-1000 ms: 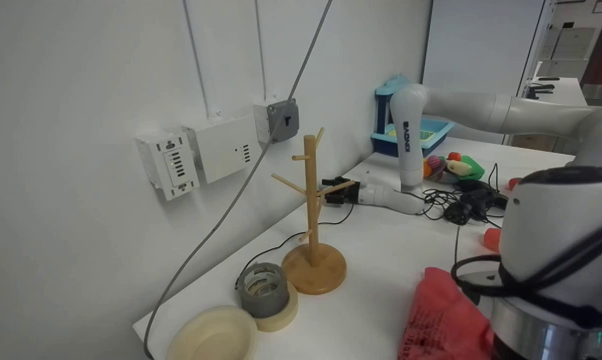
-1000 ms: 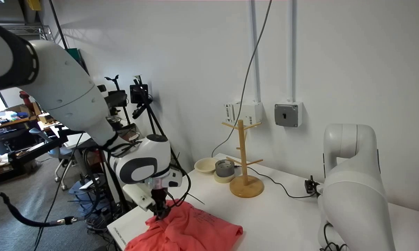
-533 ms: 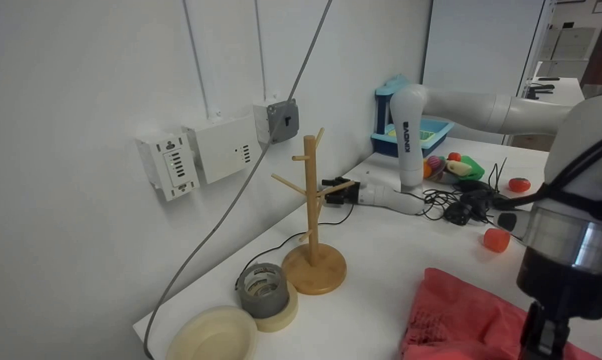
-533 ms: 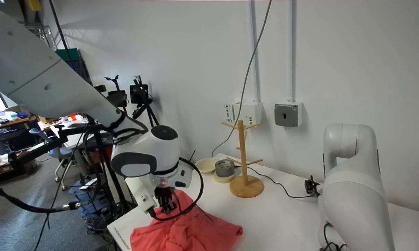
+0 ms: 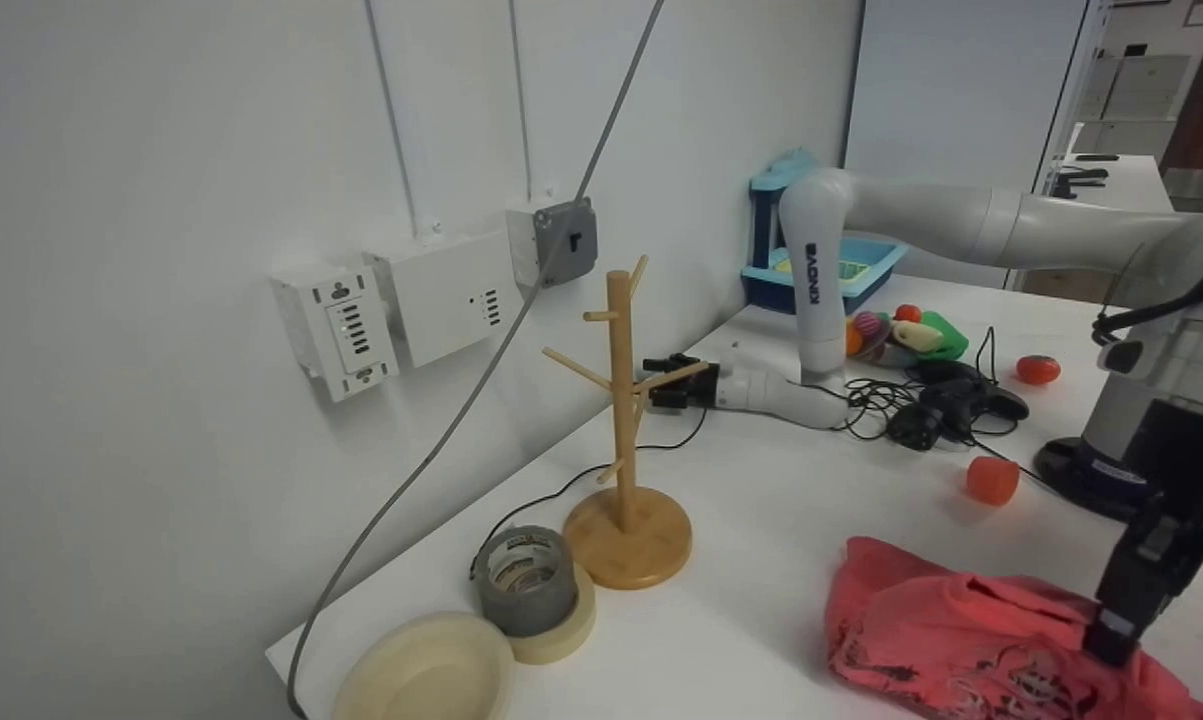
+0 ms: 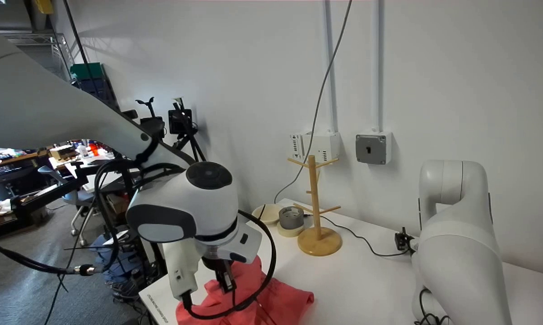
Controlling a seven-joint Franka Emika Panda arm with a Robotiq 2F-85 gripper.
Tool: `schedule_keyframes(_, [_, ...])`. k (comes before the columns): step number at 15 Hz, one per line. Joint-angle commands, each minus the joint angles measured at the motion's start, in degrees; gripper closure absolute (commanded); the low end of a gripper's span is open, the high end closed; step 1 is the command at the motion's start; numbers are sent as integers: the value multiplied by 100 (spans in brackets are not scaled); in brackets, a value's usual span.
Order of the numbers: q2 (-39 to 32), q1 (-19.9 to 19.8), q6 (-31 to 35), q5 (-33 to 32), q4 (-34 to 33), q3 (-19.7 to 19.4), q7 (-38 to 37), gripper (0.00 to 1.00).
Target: Fold the shirt
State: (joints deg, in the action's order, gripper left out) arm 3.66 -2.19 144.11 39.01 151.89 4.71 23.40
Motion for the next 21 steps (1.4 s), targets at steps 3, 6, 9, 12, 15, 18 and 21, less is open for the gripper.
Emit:
schedule_keyframes(3, [90, -11, 562, -883, 281, -467, -867, 97])
schedule_keyframes(6, [-308, 16, 1128, -1805, 244, -489, -1737, 97])
schedule_keyframes(9, [-716, 13, 1621, -3048, 192, -509, -2890, 96])
schedule_keyframes(12, [-1002, 127, 1800, -4502, 97, -756, -4200, 51])
schedule_keyframes(15, [-1018, 389, 1654, -5809, 15, -1138, -5431, 29])
schedule_keyframes(18, [-832, 630, 1414, -7161, -33, -1455, -6750, 7])
schedule_keyframes(21, [-639, 621, 1374, -7194, 141, -1243, -7026, 0])
